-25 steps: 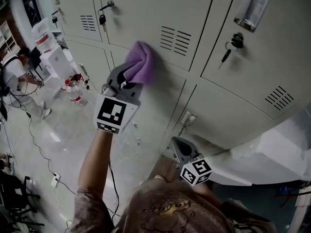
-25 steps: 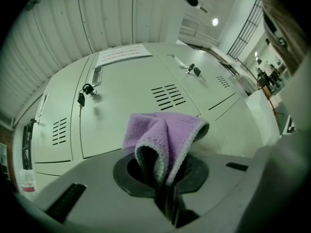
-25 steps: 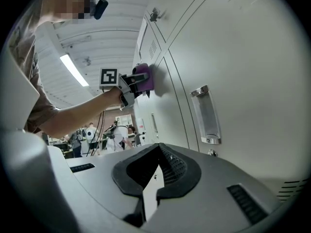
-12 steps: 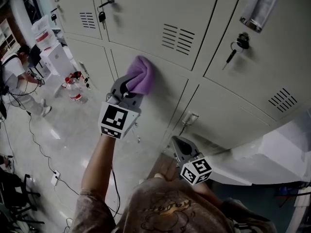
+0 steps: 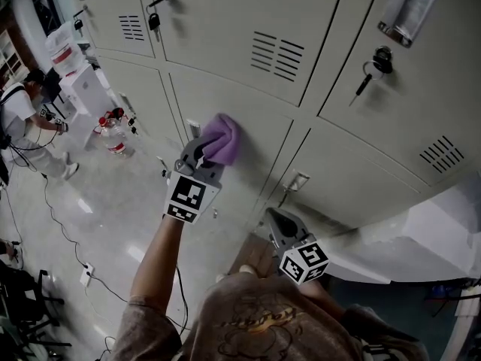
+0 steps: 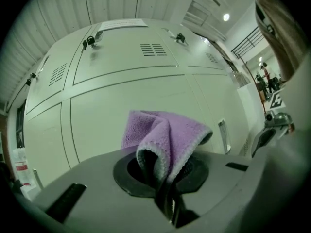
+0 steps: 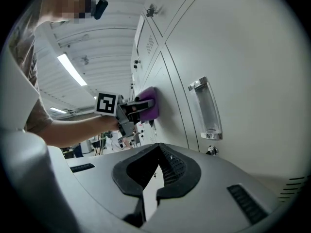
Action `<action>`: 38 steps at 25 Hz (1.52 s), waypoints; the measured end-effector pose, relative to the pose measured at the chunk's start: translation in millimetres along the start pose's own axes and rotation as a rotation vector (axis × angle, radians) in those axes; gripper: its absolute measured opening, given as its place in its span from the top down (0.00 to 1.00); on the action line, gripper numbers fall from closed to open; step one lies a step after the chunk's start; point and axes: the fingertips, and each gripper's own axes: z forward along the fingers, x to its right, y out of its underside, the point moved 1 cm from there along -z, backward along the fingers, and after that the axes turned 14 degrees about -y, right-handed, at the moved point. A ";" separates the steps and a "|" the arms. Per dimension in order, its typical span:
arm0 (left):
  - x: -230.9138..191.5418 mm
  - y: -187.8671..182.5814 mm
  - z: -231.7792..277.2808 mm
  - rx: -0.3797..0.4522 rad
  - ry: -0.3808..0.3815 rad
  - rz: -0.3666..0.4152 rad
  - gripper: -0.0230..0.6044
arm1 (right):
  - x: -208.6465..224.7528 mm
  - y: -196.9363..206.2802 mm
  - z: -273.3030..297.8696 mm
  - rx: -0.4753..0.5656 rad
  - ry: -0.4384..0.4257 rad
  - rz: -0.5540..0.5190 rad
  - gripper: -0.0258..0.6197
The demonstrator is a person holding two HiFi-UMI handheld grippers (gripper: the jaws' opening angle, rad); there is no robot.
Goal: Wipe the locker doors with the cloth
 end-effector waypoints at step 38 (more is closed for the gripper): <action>103.5 213.2 -8.2 -0.481 0.216 -0.027 0.90 | 9.6 8.7 -26.0 -0.019 0.093 0.019 0.96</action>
